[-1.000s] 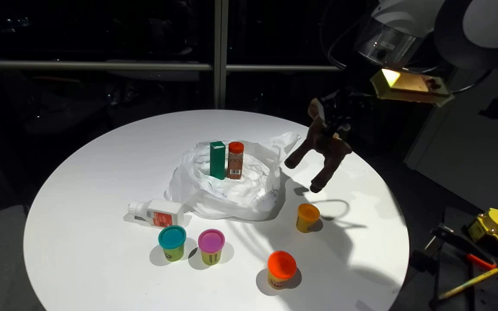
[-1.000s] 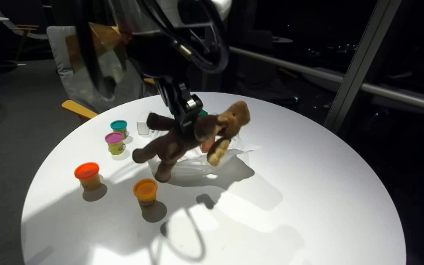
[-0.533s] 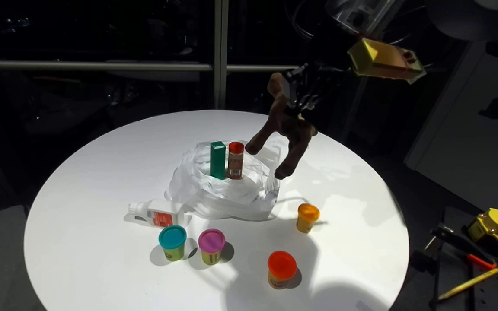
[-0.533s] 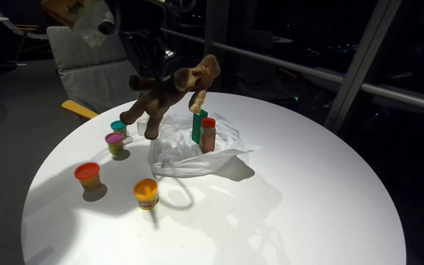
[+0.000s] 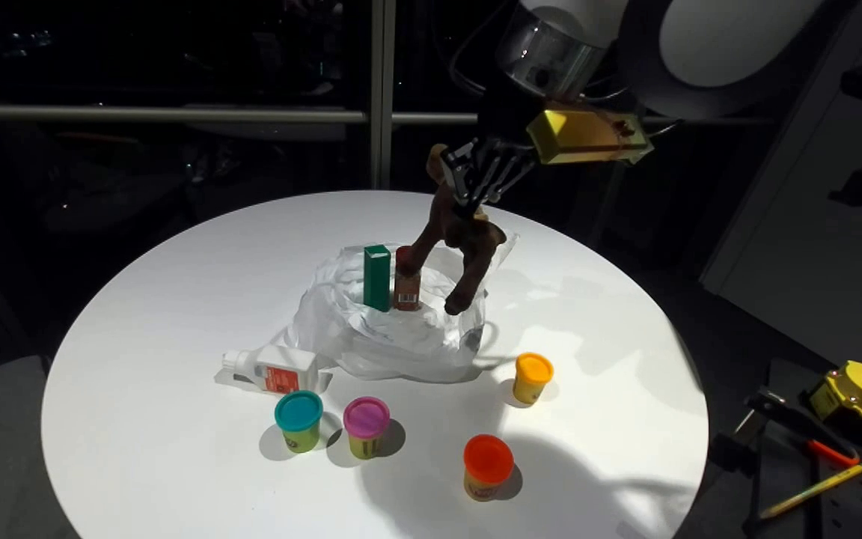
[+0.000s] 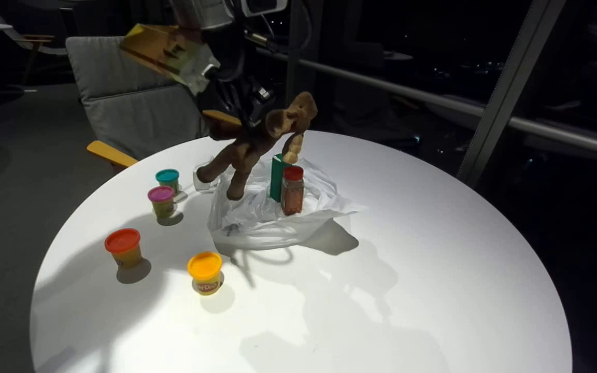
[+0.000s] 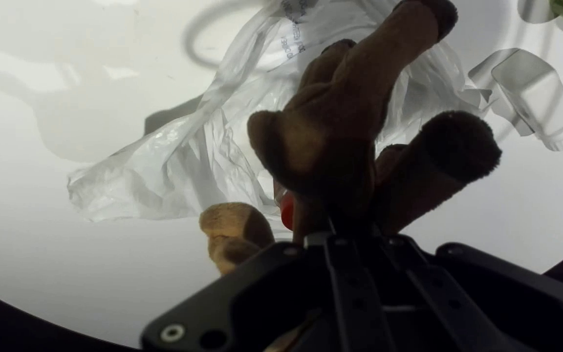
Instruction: Put the things on the table into the plastic bag
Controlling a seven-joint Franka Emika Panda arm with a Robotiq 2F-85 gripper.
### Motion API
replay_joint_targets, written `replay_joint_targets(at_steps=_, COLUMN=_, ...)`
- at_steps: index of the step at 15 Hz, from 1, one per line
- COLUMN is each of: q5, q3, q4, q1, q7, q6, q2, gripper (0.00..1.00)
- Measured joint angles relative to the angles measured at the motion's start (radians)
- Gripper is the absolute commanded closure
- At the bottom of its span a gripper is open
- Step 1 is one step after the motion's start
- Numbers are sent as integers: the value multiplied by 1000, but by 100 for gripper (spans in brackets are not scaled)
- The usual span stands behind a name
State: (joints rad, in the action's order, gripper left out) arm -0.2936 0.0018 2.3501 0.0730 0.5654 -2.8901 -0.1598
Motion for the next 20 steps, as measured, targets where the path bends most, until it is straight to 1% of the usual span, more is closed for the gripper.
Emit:
replay_joint_targets(at_steps=5, q5=-2, q3=-17, q4=-106, q1=0, q7=0, q6=1, q2=-140, gripper=98)
replay_joint_targets(at_steps=9, q5=4, q3=-93, q4=-168, q1=56, q7=-18, q6=5, q2=-210, gripper=98)
replay_joint_targets(at_steps=12, q5=4, q3=-143, q4=-205, q1=98, q7=-29, q6=30, q2=-259, gripper=98)
replay_joint_targets(at_steps=20, q5=12, q3=-185, q4=-291, q1=144, q7=-39, q6=92, q2=-368, gripper=98)
